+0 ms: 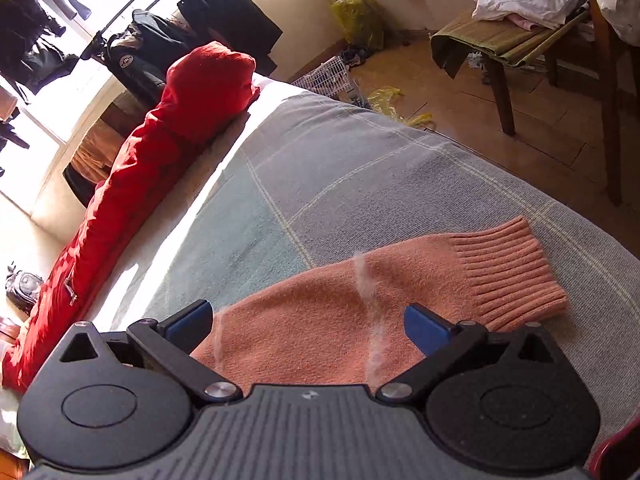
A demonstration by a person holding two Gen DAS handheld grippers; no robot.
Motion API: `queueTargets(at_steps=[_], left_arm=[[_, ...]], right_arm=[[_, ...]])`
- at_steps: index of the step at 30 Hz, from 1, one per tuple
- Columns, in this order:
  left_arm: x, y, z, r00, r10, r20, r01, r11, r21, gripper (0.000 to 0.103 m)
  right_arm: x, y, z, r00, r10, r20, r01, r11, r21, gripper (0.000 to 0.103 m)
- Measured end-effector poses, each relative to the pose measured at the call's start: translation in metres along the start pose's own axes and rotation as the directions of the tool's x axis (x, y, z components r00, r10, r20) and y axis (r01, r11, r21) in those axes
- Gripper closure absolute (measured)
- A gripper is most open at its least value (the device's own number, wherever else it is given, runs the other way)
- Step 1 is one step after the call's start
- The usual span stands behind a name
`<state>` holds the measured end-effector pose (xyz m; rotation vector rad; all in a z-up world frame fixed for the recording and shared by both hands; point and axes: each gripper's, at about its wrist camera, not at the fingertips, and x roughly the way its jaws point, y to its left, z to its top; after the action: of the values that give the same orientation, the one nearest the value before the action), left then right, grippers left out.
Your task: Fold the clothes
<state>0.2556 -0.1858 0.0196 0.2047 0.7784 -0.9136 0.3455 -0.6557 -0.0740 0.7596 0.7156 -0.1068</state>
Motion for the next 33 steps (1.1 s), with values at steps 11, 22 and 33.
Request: queueTargets(at_steps=[11, 22, 33], left_arm=[[0.003, -0.001, -0.006, 1.000, 0.012, -0.028, -0.012, 1.000, -0.008, 0.004], [-0.004, 0.002, -0.013, 0.997, 0.051, -0.056, -0.052, 0.998, -0.024, 0.004], [-0.033, 0.013, -0.024, 0.998, 0.068, -0.002, -0.068, 0.997, -0.037, 0.004]], right_arm=[[0.019, -0.008, 0.028, 0.990, -0.130, 0.045, 0.132, 0.991, -0.033, 0.000], [0.039, 0.019, 0.023, 0.978, -0.197, 0.060, 0.201, 0.978, -0.064, 0.000], [0.037, 0.087, -0.076, 0.939, -0.342, 0.045, 0.325, 0.832, -0.450, 0.000]])
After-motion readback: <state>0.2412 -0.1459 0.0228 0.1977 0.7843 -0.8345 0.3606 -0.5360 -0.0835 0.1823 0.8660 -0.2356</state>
